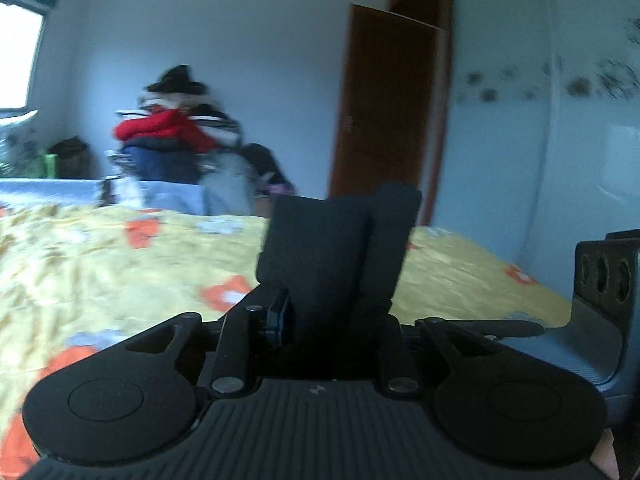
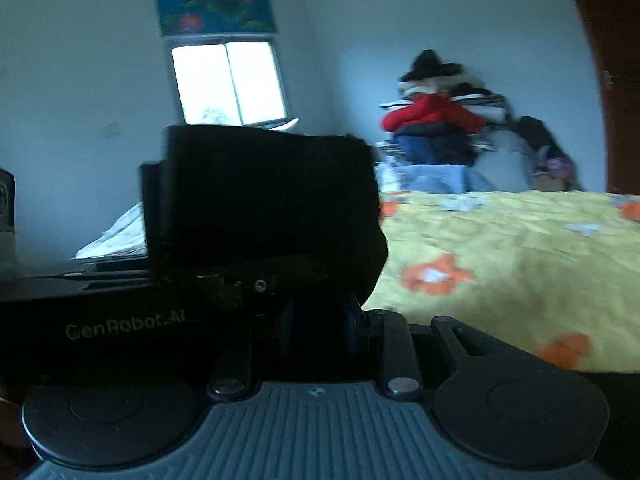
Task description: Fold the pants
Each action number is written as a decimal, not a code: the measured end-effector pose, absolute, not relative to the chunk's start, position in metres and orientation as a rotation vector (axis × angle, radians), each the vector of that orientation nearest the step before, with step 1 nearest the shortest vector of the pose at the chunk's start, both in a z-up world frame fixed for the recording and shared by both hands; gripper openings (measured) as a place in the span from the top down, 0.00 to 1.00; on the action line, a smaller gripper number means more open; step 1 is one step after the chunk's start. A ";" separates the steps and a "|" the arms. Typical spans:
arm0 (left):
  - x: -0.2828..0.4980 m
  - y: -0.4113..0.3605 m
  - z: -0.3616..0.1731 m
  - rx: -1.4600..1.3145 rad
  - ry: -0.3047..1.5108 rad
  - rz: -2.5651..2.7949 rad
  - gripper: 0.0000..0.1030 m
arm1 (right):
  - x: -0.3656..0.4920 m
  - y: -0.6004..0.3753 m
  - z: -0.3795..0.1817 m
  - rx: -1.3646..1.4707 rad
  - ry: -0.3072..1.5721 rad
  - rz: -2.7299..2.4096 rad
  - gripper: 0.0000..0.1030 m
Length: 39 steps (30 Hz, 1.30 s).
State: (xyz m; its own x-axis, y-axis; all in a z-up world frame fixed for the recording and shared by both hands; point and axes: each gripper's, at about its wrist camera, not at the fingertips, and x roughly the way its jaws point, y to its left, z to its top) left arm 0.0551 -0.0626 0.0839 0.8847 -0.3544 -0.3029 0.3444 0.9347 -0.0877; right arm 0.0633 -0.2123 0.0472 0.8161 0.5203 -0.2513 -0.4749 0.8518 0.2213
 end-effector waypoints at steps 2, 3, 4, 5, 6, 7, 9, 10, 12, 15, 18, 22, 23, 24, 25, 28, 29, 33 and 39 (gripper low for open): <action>0.059 -0.087 0.079 -0.005 0.328 -0.405 0.75 | 0.059 -0.235 0.044 0.152 0.310 0.505 0.75; 0.061 -0.100 0.077 0.005 0.333 -0.425 0.75 | 0.057 -0.246 0.043 0.152 0.311 0.488 0.75; 0.062 -0.112 0.074 0.012 0.338 -0.444 0.75 | 0.054 -0.256 0.042 0.152 0.313 0.473 0.75; 0.064 -0.122 0.070 0.018 0.345 -0.461 0.75 | 0.052 -0.267 0.039 0.154 0.318 0.456 0.75; 0.065 -0.130 0.065 0.023 0.353 -0.475 0.75 | 0.052 -0.273 0.037 0.155 0.324 0.441 0.75; 0.066 -0.139 0.061 0.031 0.364 -0.487 0.75 | 0.050 -0.281 0.034 0.155 0.332 0.428 0.75; 0.071 -0.156 0.051 0.043 0.384 -0.511 0.75 | 0.050 -0.294 0.028 0.147 0.349 0.404 0.75; 0.071 -0.164 0.046 0.049 0.392 -0.520 0.75 | 0.050 -0.299 0.025 0.141 0.357 0.394 0.75; 0.073 -0.174 0.036 0.052 0.411 -0.534 0.75 | 0.049 -0.307 0.018 0.137 0.378 0.380 0.75; 0.081 -0.184 0.024 0.051 0.454 -0.549 0.75 | 0.050 -0.314 0.009 0.136 0.433 0.356 0.75; 0.087 -0.188 0.009 0.053 0.506 -0.565 0.70 | 0.052 -0.322 0.003 0.104 0.501 0.318 0.75; 0.088 -0.194 0.003 0.100 0.553 -0.591 0.62 | 0.039 -0.345 -0.003 0.090 0.576 0.256 0.75; 0.087 -0.195 0.003 0.111 0.564 -0.595 0.61 | 0.033 -0.352 -0.004 0.082 0.582 0.232 0.75; 0.086 -0.194 0.003 0.125 0.576 -0.602 0.56 | 0.021 -0.360 -0.004 0.077 0.582 0.201 0.75; 0.084 -0.195 0.002 0.140 0.587 -0.617 0.48 | 0.016 -0.369 -0.003 0.074 0.584 0.159 0.75; 0.071 -0.190 0.008 0.071 0.596 -0.740 0.18 | 0.010 -0.394 0.003 0.089 0.551 0.005 0.75; 0.065 -0.186 0.011 0.036 0.574 -0.786 0.14 | 0.011 -0.403 0.006 0.126 0.529 -0.036 0.75; 0.046 -0.179 0.029 0.116 0.440 -0.786 0.09 | 0.022 -0.421 0.017 0.335 0.447 0.049 0.75; 0.075 -0.148 0.034 0.326 0.297 -0.448 0.09 | 0.073 -0.398 0.012 0.419 0.527 0.229 0.55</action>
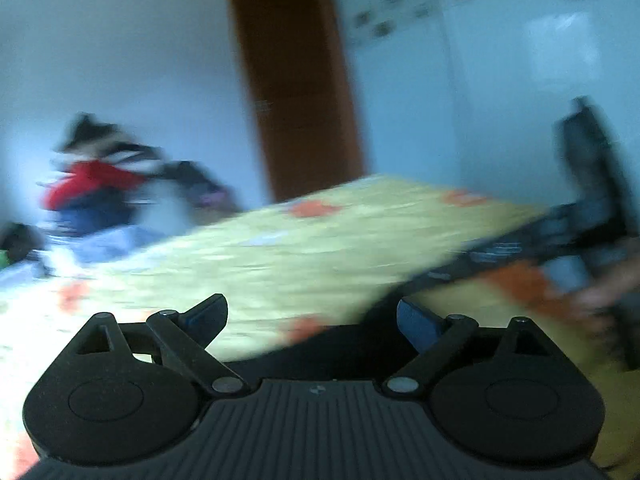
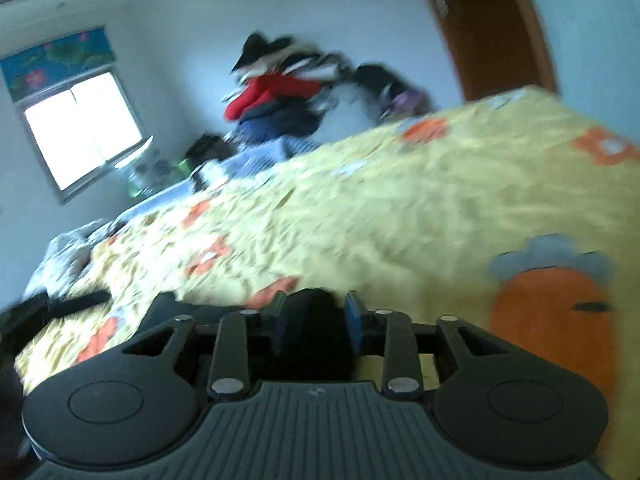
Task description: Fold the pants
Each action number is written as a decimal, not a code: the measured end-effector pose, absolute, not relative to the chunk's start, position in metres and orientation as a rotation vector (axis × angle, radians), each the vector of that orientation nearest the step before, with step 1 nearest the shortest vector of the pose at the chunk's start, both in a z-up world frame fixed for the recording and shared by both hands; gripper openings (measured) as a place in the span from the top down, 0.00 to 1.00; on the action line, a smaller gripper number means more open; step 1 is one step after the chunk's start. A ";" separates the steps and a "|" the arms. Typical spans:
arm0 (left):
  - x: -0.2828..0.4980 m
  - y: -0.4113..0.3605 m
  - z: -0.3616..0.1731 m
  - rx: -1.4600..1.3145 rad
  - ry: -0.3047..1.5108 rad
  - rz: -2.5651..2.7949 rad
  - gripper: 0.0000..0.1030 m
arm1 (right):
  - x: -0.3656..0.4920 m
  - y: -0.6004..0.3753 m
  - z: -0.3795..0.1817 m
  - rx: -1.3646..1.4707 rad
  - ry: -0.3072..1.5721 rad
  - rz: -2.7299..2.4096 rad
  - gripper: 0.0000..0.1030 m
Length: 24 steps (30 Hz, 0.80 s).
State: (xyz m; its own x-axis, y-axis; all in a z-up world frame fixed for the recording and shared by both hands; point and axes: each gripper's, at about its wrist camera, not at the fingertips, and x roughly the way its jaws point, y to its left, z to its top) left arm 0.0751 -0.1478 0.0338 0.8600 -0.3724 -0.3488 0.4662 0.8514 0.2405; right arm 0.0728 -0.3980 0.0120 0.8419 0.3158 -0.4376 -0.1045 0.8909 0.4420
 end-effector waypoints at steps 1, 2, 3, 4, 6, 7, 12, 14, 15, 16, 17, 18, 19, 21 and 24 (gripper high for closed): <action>0.089 -0.139 0.032 0.333 0.316 -0.396 0.09 | 0.080 -0.394 0.008 0.430 0.549 0.242 0.51; 0.102 -0.131 0.031 0.330 0.347 -0.365 0.09 | 0.088 -0.392 0.004 0.446 0.565 0.261 0.50; 0.114 -0.122 0.028 0.321 0.379 -0.333 0.10 | 0.092 -0.390 0.002 0.452 0.570 0.265 0.50; 0.127 -0.114 0.023 0.309 0.416 -0.294 0.12 | 0.095 -0.386 0.002 0.435 0.572 0.266 0.50; 0.151 -0.099 0.011 0.278 0.495 -0.225 0.17 | 0.096 -0.380 0.002 0.376 0.571 0.271 0.68; 0.163 -0.091 0.004 0.261 0.542 -0.194 0.20 | 0.097 -0.376 0.003 0.324 0.573 0.228 0.72; 0.183 -0.070 -0.022 0.233 0.624 -0.141 0.22 | 0.094 -0.375 -0.001 0.265 0.561 0.099 0.73; 0.176 -0.067 -0.014 0.252 0.583 -0.126 0.20 | 0.081 -0.371 0.007 0.243 0.514 0.084 0.73; 0.167 -0.064 -0.011 0.254 0.560 -0.122 0.23 | 0.072 -0.365 0.014 0.212 0.487 0.090 0.73; 0.160 -0.061 -0.007 0.246 0.536 -0.124 0.22 | 0.068 -0.361 0.020 0.188 0.469 0.116 0.73; 0.152 -0.060 -0.003 0.234 0.523 -0.141 0.21 | 0.063 -0.354 0.024 0.165 0.455 0.159 0.73; 0.144 -0.061 0.000 0.228 0.519 -0.165 0.19 | 0.060 -0.346 0.027 0.143 0.453 0.213 0.73; 0.142 -0.065 -0.002 0.241 0.529 -0.183 0.15 | 0.058 -0.337 0.027 0.116 0.466 0.264 0.73; 0.140 -0.073 -0.014 0.307 0.563 -0.195 0.16 | 0.063 -0.321 0.018 0.035 0.548 0.295 0.73; 0.132 -0.063 -0.023 0.279 0.574 -0.198 0.17 | 0.066 -0.319 0.005 -0.012 0.572 0.215 0.61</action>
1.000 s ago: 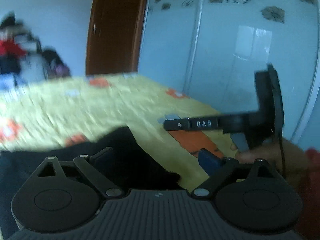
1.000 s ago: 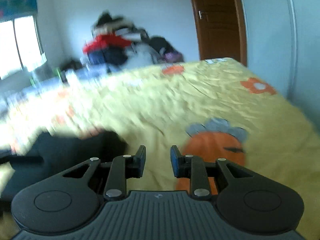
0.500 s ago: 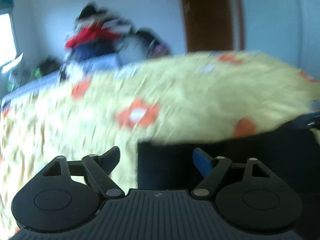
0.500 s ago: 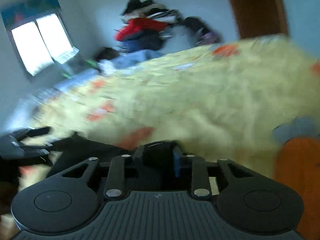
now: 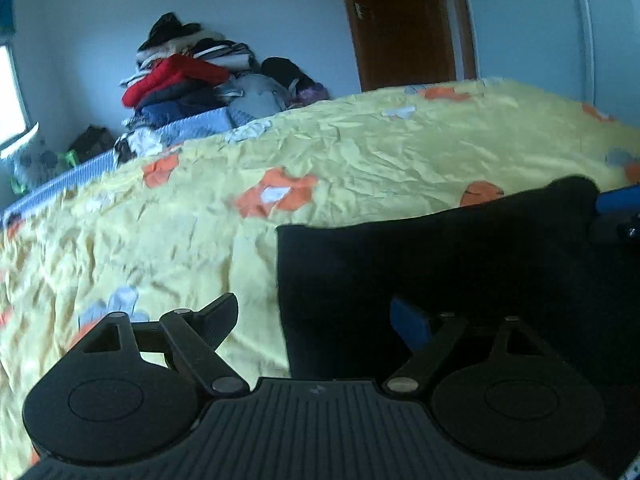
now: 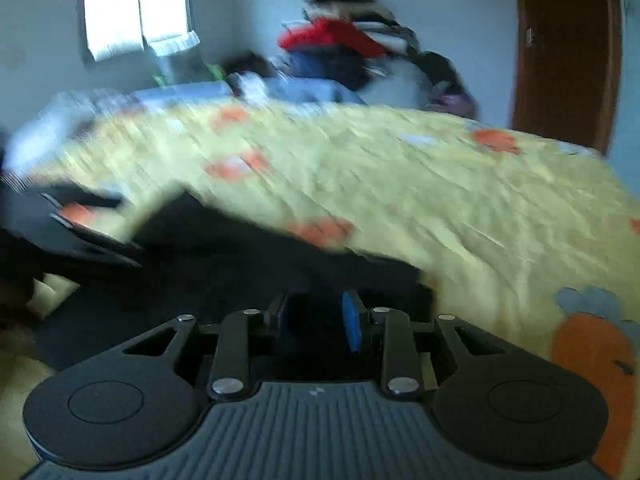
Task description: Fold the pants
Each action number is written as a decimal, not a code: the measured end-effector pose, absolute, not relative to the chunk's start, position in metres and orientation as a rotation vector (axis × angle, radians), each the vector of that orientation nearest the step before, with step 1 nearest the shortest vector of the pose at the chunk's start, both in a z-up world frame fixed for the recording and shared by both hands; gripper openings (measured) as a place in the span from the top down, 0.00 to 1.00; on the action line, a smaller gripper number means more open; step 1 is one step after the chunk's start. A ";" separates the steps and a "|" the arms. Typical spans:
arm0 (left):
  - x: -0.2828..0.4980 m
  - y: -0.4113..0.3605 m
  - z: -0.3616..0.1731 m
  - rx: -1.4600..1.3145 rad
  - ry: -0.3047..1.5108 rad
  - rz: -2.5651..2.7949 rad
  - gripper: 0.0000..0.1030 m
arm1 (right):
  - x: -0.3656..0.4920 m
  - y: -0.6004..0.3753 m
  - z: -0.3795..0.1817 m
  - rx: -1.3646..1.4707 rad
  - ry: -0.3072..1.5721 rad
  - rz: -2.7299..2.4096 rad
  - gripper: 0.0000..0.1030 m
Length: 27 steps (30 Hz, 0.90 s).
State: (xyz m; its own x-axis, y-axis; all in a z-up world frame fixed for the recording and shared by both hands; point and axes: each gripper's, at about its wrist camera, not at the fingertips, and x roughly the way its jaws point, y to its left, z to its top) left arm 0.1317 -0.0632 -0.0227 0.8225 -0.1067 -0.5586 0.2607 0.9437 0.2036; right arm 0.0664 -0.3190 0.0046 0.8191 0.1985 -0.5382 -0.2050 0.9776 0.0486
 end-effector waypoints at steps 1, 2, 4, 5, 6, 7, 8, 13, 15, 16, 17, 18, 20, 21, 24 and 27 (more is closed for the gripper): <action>0.128 -0.054 -0.019 0.230 0.586 -0.215 0.17 | 0.064 -0.326 0.008 0.037 0.571 0.205 0.58; 0.125 -0.045 -0.017 0.189 0.599 -0.233 0.17 | 0.060 -0.334 0.011 0.083 0.557 0.201 0.52; 0.117 -0.025 -0.011 0.084 0.620 -0.299 0.16 | 0.053 -0.356 0.012 0.176 0.544 0.188 0.40; 0.112 -0.016 -0.008 0.035 0.632 -0.343 0.15 | 0.051 -0.368 0.009 0.222 0.560 0.188 0.31; 0.110 -0.008 -0.007 -0.018 0.659 -0.394 0.14 | 0.050 -0.376 0.006 0.263 0.576 0.196 0.30; 0.111 -0.001 -0.008 -0.067 0.690 -0.439 0.13 | 0.050 -0.387 0.002 0.317 0.597 0.211 0.30; 0.112 0.005 -0.010 -0.126 0.726 -0.488 0.13 | 0.050 -0.397 -0.002 0.369 0.618 0.226 0.30; 0.124 0.025 -0.030 -0.389 0.829 -0.619 0.09 | 0.045 -0.414 -0.018 0.516 0.700 0.413 0.29; 0.128 0.027 -0.033 -0.433 0.840 -0.651 0.06 | 0.048 -0.416 -0.021 0.528 0.712 0.491 0.28; 0.130 0.027 -0.034 -0.447 0.844 -0.671 0.03 | 0.052 -0.419 -0.022 0.548 0.723 0.520 0.28; 0.132 0.026 -0.035 -0.451 0.844 -0.690 0.01 | 0.056 -0.423 -0.023 0.582 0.736 0.547 0.27; 0.133 0.025 -0.034 -0.450 0.842 -0.704 0.00 | 0.061 -0.427 -0.026 0.621 0.744 0.571 0.26; 0.136 0.020 -0.035 -0.434 0.830 -0.728 0.00 | 0.069 -0.430 -0.028 0.686 0.737 0.616 0.26; 0.139 0.018 -0.037 -0.439 0.822 -0.737 0.00 | 0.074 -0.426 -0.027 0.681 0.740 0.623 0.25; 0.144 0.012 -0.041 -0.489 0.799 -0.733 0.03 | 0.084 -0.404 -0.023 0.609 0.737 0.611 0.25; 0.140 0.004 -0.040 -0.442 0.781 -0.663 0.35 | 0.084 -0.390 -0.026 0.592 0.711 0.554 0.51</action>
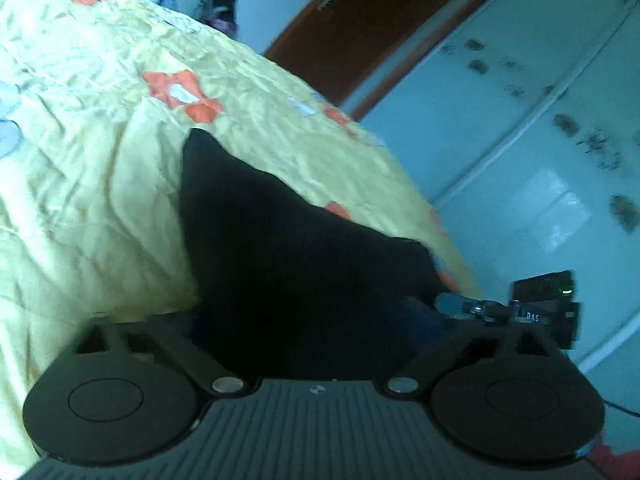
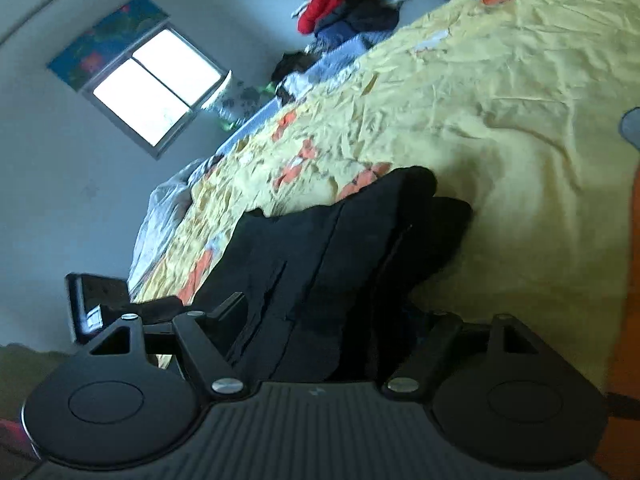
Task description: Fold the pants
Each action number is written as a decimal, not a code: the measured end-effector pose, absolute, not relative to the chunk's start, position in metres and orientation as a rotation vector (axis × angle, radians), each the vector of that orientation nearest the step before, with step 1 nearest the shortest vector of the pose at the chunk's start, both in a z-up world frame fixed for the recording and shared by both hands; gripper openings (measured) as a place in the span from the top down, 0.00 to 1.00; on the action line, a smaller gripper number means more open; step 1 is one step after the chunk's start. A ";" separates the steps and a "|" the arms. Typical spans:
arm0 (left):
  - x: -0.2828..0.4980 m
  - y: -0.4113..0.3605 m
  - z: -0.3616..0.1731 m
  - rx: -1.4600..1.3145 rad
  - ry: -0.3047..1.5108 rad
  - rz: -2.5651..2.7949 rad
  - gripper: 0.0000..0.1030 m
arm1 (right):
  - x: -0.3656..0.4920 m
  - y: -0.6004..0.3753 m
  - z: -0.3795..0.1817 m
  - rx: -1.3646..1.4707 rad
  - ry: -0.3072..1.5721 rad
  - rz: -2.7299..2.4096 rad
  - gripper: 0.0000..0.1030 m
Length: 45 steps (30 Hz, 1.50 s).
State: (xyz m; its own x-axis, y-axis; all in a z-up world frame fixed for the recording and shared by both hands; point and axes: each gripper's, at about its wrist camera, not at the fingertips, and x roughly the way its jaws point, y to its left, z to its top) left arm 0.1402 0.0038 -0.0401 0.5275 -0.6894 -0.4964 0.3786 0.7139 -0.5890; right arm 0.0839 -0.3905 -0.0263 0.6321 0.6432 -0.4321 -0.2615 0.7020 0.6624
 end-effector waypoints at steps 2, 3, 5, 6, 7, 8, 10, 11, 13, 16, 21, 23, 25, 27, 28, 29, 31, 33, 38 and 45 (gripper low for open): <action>0.136 0.004 -0.038 -0.356 0.782 -0.586 0.70 | 0.083 -0.386 -0.029 0.596 0.711 0.502 0.67; 0.134 0.008 -0.039 -0.367 0.778 -0.579 0.75 | 0.082 -0.385 -0.029 0.594 0.708 0.492 0.69; 0.130 0.015 -0.038 -0.405 0.765 -0.568 0.80 | 0.077 -0.379 -0.024 0.569 0.692 0.476 0.70; 0.127 0.015 -0.034 -0.390 0.749 -0.560 0.81 | 0.075 -0.377 -0.019 0.566 0.678 0.478 0.72; 0.122 0.015 -0.029 -0.365 0.728 -0.555 0.82 | 0.073 -0.375 -0.013 0.561 0.662 0.485 0.72; 0.117 0.014 -0.022 -0.333 0.700 -0.553 0.82 | 0.072 -0.371 -0.005 0.551 0.644 0.495 0.73; 0.110 0.015 -0.007 -0.283 0.651 -0.557 0.82 | 0.072 -0.362 0.012 0.516 0.607 0.522 0.73; 0.109 0.016 0.001 -0.265 0.629 -0.555 0.82 | 0.074 -0.356 0.021 0.497 0.589 0.540 0.73; 0.112 0.019 0.014 -0.230 0.587 -0.535 0.82 | 0.081 -0.346 0.034 0.457 0.562 0.563 0.73; 0.125 0.031 0.030 -0.211 0.550 -0.486 0.82 | 0.103 -0.329 0.042 0.428 0.532 0.563 0.73; 0.168 0.037 0.024 -0.148 0.585 -0.383 0.81 | 0.147 -0.303 0.025 0.407 0.551 0.483 0.73; 0.185 0.036 0.007 -0.119 0.655 -0.340 0.75 | 0.164 -0.299 0.007 0.409 0.623 0.421 0.67; 0.188 0.040 -0.007 -0.102 0.697 -0.315 0.65 | 0.174 -0.301 -0.009 0.420 0.700 0.353 0.53; 0.176 0.046 -0.009 -0.103 0.676 -0.288 0.56 | 0.165 -0.314 -0.012 0.465 0.675 0.370 0.49; 0.166 0.051 -0.006 -0.095 0.659 -0.263 0.44 | 0.159 -0.318 -0.009 0.441 0.659 0.337 0.48; 0.157 0.053 -0.002 -0.079 0.642 -0.223 0.42 | 0.150 -0.320 -0.003 0.396 0.631 0.277 0.45; 0.139 0.049 0.009 -0.019 0.588 -0.133 0.40 | 0.133 -0.318 0.011 0.285 0.564 0.162 0.43; 0.129 0.042 0.023 -0.012 0.555 -0.146 0.35 | 0.117 -0.308 0.026 0.224 0.499 0.196 0.43; 0.111 0.013 0.030 -0.075 0.551 -0.372 0.05 | 0.114 -0.267 0.016 0.185 0.583 0.446 0.40; 0.113 -0.002 0.006 -0.014 0.648 -0.281 0.07 | 0.095 -0.248 0.016 0.106 0.573 0.361 0.39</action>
State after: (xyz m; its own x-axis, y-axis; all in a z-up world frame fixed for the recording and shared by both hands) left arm 0.1127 -0.0024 0.0060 0.7606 -0.2628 -0.5937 0.2543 0.9619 -0.1000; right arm 0.0949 -0.2484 0.0156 0.7794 0.3624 -0.5110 -0.3041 0.9320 0.1971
